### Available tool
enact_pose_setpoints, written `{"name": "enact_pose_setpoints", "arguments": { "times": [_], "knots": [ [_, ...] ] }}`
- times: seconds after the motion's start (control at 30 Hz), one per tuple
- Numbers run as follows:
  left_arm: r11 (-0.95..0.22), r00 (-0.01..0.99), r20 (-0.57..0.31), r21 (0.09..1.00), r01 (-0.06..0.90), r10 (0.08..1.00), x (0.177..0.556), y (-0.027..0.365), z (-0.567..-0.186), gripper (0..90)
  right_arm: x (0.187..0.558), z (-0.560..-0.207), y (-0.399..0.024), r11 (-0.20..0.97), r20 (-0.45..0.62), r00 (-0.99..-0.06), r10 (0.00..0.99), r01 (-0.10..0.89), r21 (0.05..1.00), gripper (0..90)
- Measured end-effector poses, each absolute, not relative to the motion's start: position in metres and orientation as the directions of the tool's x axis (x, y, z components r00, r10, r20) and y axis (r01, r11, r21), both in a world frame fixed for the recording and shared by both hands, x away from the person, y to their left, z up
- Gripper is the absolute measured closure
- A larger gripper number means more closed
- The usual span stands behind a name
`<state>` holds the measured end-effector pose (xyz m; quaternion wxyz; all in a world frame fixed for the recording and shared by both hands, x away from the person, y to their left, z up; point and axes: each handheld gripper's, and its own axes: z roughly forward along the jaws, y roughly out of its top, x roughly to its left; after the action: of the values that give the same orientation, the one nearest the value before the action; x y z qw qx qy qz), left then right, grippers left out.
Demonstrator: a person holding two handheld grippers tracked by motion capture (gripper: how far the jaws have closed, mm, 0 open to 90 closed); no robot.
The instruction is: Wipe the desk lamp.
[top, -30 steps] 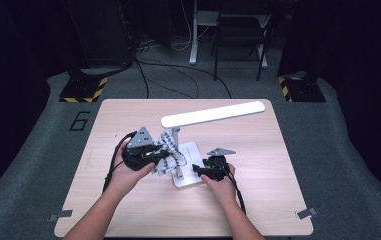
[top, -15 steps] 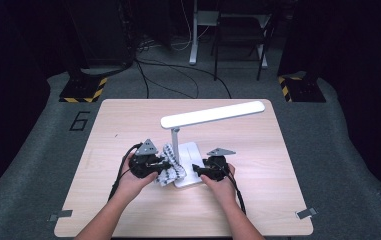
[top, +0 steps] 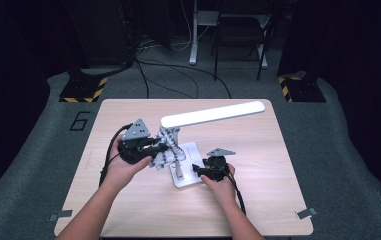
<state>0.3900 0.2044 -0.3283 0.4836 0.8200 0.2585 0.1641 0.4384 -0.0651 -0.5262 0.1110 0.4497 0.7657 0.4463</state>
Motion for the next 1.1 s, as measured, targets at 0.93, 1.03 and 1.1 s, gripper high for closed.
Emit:
{"name": "enact_pose_setpoints", "arguments": {
  "times": [0.93,1.03,1.1],
  "knots": [
    [-0.398,0.818,0.039,0.886,0.236,0.573,0.385,0.208,-0.291,76.1,0.439,-0.527,-0.066,0.198,0.227,-0.576,0.785,0.581,0.789,44.1],
    [-0.395,0.82,0.037,0.888,0.235,0.572,0.386,0.207,-0.294,76.1,0.439,-0.527,-0.066,0.198,0.227,-0.576,0.785,0.581,0.789,44.1],
    [-0.392,0.822,0.028,0.888,0.24,0.569,0.386,0.206,-0.296,76.2,0.439,-0.527,-0.066,0.197,0.229,-0.576,0.785,0.582,0.789,44.1]
  ]
}}
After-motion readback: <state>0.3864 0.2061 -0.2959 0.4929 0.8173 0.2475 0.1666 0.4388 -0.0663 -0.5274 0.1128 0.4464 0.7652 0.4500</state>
